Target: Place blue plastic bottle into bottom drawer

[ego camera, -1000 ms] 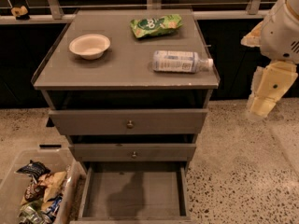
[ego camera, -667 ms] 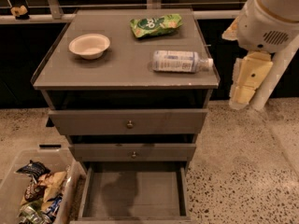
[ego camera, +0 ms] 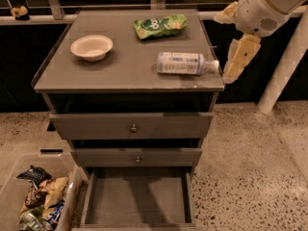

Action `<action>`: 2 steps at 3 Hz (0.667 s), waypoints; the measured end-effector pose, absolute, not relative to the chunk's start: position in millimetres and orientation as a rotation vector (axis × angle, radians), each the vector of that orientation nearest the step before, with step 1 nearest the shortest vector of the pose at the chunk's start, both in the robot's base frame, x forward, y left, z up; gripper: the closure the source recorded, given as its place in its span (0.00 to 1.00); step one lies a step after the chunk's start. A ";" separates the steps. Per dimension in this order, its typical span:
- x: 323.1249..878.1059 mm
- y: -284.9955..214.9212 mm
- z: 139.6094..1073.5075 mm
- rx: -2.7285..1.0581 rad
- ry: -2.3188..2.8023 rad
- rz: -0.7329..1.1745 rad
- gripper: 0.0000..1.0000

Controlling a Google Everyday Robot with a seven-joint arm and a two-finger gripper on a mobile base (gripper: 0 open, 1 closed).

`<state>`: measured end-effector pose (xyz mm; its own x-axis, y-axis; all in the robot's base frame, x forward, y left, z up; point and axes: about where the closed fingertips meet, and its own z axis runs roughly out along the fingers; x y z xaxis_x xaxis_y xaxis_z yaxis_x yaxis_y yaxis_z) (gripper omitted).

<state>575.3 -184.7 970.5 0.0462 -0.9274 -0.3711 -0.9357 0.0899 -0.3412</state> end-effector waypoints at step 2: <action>621.7 -165.4 958.5 -1.707 1.652 0.342 0.00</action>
Offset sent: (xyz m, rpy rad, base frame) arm 0.0293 0.0046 -0.0115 0.1759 -0.0031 0.0758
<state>621.7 -165.4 958.5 0.1416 -0.7544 -0.6409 -0.9469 0.0856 -0.3099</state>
